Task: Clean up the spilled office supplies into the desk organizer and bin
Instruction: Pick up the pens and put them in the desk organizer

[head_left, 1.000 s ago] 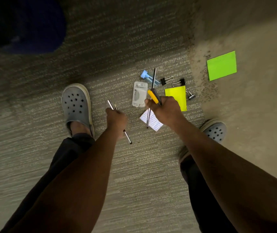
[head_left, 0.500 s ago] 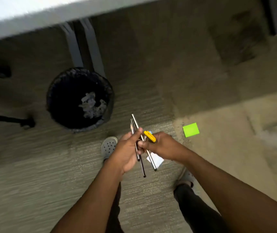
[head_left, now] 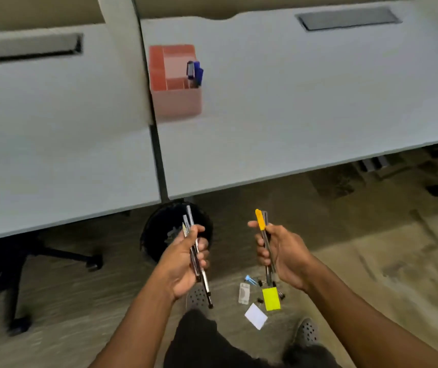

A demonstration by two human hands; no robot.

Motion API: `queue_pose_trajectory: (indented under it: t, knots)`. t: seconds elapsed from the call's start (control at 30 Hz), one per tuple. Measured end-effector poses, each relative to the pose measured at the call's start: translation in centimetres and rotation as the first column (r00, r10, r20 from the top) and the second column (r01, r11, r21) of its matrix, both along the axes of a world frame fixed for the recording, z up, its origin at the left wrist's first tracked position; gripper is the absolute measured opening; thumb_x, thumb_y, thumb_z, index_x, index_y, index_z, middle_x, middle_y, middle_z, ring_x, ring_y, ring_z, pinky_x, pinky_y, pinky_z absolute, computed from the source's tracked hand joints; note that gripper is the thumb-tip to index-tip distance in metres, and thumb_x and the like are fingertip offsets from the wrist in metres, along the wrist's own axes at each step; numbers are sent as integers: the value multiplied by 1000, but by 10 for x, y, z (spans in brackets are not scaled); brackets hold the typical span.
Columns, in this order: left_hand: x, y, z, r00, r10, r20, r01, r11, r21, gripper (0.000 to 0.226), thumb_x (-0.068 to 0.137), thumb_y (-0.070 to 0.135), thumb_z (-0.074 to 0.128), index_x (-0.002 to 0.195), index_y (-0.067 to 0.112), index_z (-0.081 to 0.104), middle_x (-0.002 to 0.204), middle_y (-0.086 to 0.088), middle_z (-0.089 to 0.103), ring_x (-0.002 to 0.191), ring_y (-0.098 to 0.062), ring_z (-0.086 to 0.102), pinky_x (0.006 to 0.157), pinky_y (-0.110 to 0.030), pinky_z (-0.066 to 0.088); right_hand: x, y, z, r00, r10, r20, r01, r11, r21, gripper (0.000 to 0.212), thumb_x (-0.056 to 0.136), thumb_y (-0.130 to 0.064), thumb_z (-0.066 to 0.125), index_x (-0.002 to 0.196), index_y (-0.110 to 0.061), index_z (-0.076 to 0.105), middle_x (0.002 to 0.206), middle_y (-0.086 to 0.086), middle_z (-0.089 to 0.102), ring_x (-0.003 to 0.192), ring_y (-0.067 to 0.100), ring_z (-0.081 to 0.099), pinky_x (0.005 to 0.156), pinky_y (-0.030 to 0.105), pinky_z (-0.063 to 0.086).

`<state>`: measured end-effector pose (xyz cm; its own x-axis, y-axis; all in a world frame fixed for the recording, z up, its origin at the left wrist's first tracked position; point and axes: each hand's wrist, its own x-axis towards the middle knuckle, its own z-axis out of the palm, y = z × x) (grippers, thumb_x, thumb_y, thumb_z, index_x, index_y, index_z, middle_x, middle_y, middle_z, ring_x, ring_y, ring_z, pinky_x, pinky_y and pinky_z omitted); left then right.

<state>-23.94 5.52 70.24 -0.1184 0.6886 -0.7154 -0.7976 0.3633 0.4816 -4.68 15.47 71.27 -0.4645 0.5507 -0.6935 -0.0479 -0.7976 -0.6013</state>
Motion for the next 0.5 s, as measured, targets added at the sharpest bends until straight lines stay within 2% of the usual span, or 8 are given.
queue_pose_trajectory:
  t: [0.17, 0.3, 0.37, 0.5]
  knots:
    - [-47, 5, 49, 1000, -14, -19, 13, 999, -30, 17, 102, 28, 43, 104, 15, 54, 57, 1, 40, 43, -8, 32, 37, -19, 24, -35, 6, 50, 989, -103, -110, 106, 994, 22, 37, 90, -17, 39, 118, -4, 58, 70, 2, 46, 54, 12, 39, 48, 25, 32]
    - [-74, 25, 77, 998, -61, 5, 61, 998, 0, 12, 92, 17, 50, 102, 12, 55, 64, -3, 45, 49, -12, 35, 42, -22, 30, -63, 17, 81, 974, -126, -187, 136, 990, 41, 33, 80, -14, 48, 111, -5, 55, 73, 3, 46, 59, 13, 40, 53, 26, 35]
    - [-83, 36, 86, 999, -34, 33, 34, 999, 17, 14, 90, 13, 44, 101, 9, 53, 68, -7, 47, 55, -16, 37, 49, -25, 34, -73, 24, 91, 982, -112, -152, 124, 990, 68, 26, 85, -7, 45, 110, -6, 53, 73, 4, 47, 61, 14, 42, 57, 27, 36]
    - [-97, 59, 91, 997, 25, 77, -28, 999, 36, 21, 91, 3, 35, 103, 3, 52, 72, -9, 48, 61, -18, 42, 57, -29, 40, -96, 50, 101, 998, -51, 24, 48, 992, 114, 21, 96, -4, 37, 113, -6, 49, 75, 7, 49, 67, 17, 47, 65, 31, 42]
